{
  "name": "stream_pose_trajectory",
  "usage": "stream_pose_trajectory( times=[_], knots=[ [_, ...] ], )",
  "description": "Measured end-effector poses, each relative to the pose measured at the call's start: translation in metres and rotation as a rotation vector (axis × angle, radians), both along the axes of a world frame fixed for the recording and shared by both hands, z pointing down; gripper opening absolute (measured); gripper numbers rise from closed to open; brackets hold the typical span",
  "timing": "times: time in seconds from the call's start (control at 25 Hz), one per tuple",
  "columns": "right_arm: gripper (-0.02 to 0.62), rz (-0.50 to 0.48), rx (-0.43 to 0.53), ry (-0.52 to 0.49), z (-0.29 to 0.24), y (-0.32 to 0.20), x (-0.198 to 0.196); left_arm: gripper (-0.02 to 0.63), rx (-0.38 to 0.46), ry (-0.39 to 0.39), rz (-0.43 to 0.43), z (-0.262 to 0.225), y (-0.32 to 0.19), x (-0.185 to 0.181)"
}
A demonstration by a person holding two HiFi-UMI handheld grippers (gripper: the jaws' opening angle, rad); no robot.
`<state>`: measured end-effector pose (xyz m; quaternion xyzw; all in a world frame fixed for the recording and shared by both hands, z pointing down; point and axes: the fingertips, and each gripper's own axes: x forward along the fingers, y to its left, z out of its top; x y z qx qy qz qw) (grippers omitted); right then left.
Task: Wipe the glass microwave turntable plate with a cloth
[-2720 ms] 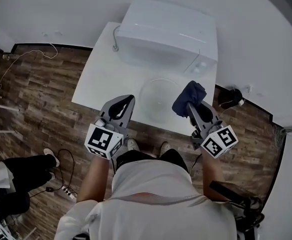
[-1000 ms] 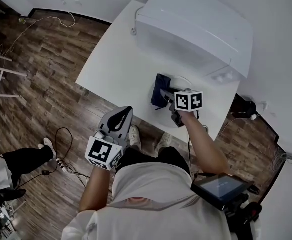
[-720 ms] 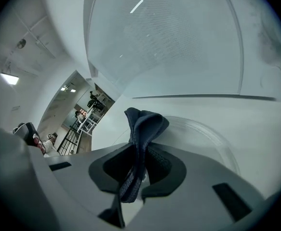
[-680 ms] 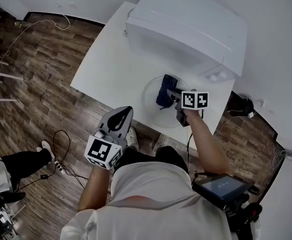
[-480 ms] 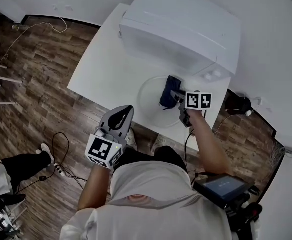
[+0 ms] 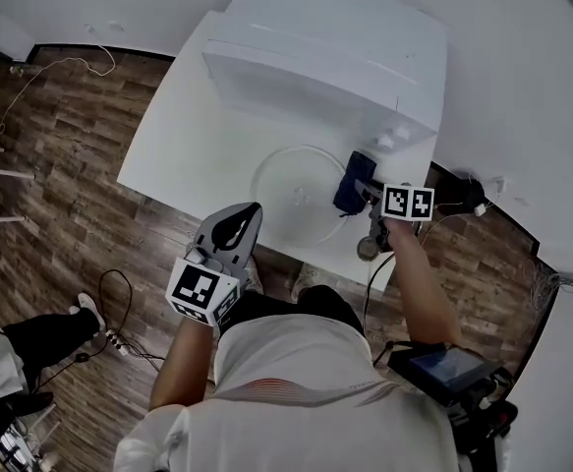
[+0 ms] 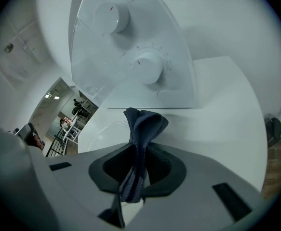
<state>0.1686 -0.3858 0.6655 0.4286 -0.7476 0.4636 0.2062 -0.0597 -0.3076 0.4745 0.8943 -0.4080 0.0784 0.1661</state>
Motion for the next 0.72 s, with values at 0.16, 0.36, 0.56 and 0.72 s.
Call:
stream_pose_trajectory(
  times=[0.16, 0.36, 0.56, 0.72],
  knots=[
    [0.061, 0.003, 0.076, -0.048, -0.018, 0.004, 0.001, 0.011, 0.002, -0.006, 0.014, -0.002, 0.002, 0.007],
    [0.061, -0.008, 0.3, -0.246, -0.103, 0.018, -0.036, 0.011, 0.012, -0.016, -0.005, -0.005, 0.002, -0.001],
    [0.061, -0.083, 0.49, -0.346, -0.168, 0.039, -0.099, 0.011, 0.003, -0.02, -0.033, -0.002, 0.006, -0.018],
    [0.061, -0.21, 0.53, -0.353, -0.171, 0.062, -0.163, 0.011, 0.0, -0.02, -0.042, 0.0, 0.012, -0.033]
  ],
)
